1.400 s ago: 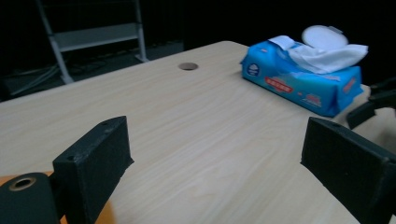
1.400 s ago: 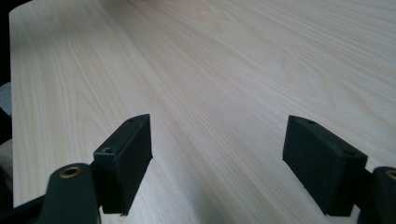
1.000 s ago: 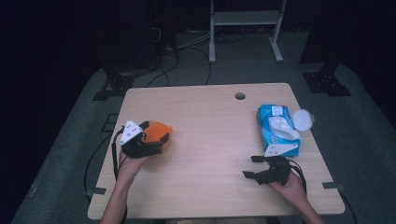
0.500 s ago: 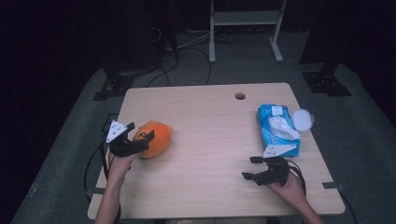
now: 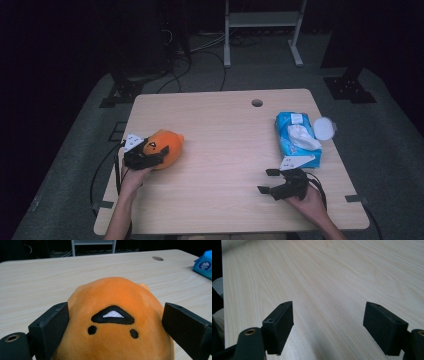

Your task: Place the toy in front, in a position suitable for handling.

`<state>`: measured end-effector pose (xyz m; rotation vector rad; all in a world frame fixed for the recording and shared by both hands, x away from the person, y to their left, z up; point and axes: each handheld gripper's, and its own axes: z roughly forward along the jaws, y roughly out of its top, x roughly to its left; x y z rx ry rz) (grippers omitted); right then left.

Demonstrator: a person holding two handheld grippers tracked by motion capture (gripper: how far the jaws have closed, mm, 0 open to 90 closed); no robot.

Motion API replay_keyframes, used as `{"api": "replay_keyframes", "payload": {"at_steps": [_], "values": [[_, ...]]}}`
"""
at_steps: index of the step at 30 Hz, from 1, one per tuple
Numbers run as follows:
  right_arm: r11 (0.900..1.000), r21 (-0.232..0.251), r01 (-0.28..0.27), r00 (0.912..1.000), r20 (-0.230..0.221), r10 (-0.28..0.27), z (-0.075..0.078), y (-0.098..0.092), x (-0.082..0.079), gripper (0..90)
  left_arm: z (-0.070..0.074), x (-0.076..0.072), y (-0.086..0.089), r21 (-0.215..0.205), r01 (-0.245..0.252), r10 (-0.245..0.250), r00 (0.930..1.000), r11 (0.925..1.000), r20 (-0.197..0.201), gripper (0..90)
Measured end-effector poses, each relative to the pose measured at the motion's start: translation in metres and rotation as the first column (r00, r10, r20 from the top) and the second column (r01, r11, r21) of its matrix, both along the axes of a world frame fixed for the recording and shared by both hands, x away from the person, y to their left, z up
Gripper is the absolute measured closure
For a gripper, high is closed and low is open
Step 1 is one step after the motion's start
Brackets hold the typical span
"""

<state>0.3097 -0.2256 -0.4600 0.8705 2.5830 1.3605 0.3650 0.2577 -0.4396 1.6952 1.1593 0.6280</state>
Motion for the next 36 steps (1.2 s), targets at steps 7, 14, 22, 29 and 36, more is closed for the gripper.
{"api": "replay_keyframes", "payload": {"at_steps": [7, 14, 22, 29, 36], "values": [[1.000, -0.007, -0.003, 1.0000, -0.001, 0.003, 0.001, 0.001, -0.002, 23.0, -0.004, 0.000, 0.000, -0.003, -0.018, 0.018, 0.9998, 0.9998, -0.009, 7.7], [1.000, -0.015, -0.008, 1.0000, 0.000, 0.008, 0.000, 0.002, -0.001, 23.0, -0.006, -0.001, -0.002, 0.051, 0.017, -0.016, 0.9998, 0.9986, -0.009, 12.6], [1.000, 0.003, -0.017, 0.9998, -0.014, 0.017, 0.000, 0.004, -0.002, 23.0, -0.004, -0.005, -0.009, 0.120, 0.040, -0.045, 0.9983, 0.9919, 0.036, 30.7], [1.000, 0.007, -0.013, 0.9998, -0.013, 0.013, 0.000, 0.003, -0.001, 23.0, 0.005, -0.005, -0.017, 0.118, 0.010, -0.019, 0.9966, 0.9929, 0.080, 38.7], [1.000, 0.015, -0.009, 0.9999, -0.005, 0.009, 0.002, 0.001, -0.001, 23.0, 0.016, -0.009, -0.016, 0.016, 0.026, -0.028, 0.9948, 0.9995, 0.099, 40.3]]}}
